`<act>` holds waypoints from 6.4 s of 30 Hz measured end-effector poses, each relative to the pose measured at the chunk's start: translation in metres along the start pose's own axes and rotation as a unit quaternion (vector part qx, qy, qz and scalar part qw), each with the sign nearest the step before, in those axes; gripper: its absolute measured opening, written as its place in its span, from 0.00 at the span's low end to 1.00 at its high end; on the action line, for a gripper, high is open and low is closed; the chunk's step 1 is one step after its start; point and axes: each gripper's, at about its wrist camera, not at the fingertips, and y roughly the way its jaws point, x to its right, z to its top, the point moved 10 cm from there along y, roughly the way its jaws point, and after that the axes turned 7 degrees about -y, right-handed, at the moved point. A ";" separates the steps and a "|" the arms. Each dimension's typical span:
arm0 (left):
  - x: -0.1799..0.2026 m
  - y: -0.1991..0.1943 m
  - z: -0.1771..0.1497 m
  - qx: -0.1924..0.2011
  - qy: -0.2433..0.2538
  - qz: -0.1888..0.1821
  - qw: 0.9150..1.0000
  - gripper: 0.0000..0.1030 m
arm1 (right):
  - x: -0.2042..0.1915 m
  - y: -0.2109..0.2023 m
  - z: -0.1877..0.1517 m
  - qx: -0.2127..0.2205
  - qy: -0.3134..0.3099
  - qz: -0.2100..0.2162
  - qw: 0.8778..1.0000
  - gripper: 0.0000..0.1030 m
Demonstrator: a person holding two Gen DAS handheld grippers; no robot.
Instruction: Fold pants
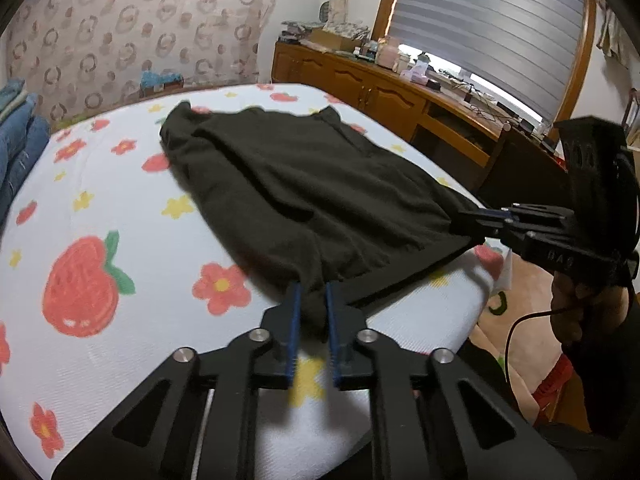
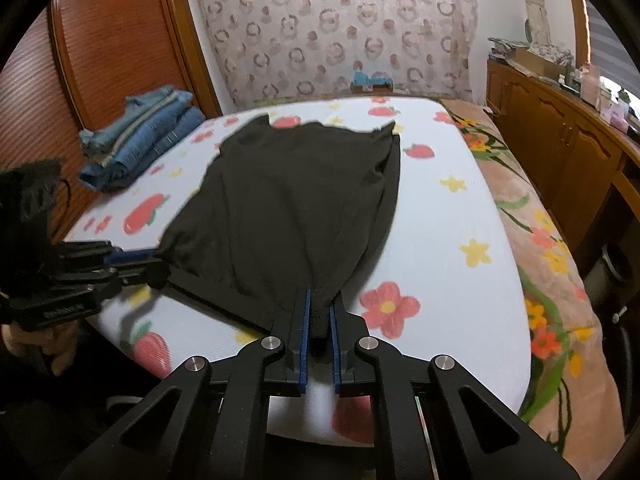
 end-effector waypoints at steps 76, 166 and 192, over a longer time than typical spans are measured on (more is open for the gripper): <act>-0.096 -0.108 0.034 0.116 -0.028 0.058 0.991 0.06 | -0.076 0.020 0.139 0.003 -0.080 0.075 0.994 0.07; -0.158 -0.055 0.088 0.081 -0.076 0.051 0.992 0.63 | -0.039 0.138 0.178 -0.022 -0.064 0.063 0.996 0.28; -0.150 -0.019 0.080 0.013 -0.016 0.056 0.998 0.35 | -0.049 0.165 0.177 -0.070 -0.159 0.068 0.982 0.36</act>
